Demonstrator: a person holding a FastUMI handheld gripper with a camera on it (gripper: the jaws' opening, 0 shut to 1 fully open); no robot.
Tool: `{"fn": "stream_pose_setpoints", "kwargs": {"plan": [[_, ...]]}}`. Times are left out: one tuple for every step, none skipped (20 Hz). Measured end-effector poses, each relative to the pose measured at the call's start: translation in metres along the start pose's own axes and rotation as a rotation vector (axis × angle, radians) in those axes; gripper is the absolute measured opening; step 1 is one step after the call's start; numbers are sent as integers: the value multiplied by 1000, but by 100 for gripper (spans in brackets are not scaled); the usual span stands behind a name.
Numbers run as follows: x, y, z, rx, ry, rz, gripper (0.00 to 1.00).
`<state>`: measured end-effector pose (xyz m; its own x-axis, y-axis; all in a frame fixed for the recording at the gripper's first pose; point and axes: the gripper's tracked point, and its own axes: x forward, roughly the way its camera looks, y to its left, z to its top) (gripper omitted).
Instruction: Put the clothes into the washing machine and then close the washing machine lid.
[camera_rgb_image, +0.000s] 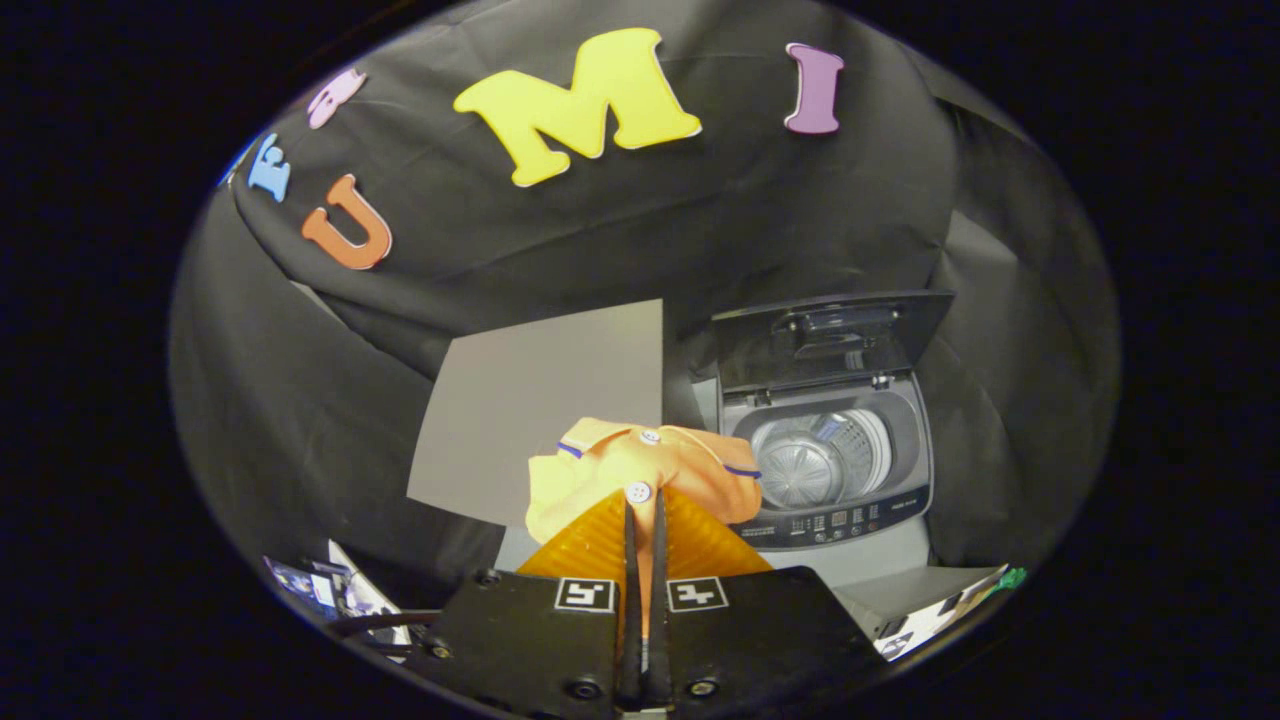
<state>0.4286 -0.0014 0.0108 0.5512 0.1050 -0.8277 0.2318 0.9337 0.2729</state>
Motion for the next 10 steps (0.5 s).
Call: {"fn": "stream_pose_setpoints", "kwargs": {"plan": [[-3, -8, 6, -3, -3, 10, 6], [-4, -16, 12, -13, -10, 17, 6], [-7, -24, 18, -24, -22, 20, 6], [-8, -32, 22, -37, -32, 19, 6], [-9, -40, 26, -47, -38, 15, 6], [-10, -47, 28, -64, -42, 14, 6], [-10, -56, 32, -76, -47, 7, 6], [-11, -63, 35, -82, -53, 2, 6], [-11, -72, 40, -79, -59, -2, 6], [-12, -78, 41, -73, -62, -4, 6]]}}
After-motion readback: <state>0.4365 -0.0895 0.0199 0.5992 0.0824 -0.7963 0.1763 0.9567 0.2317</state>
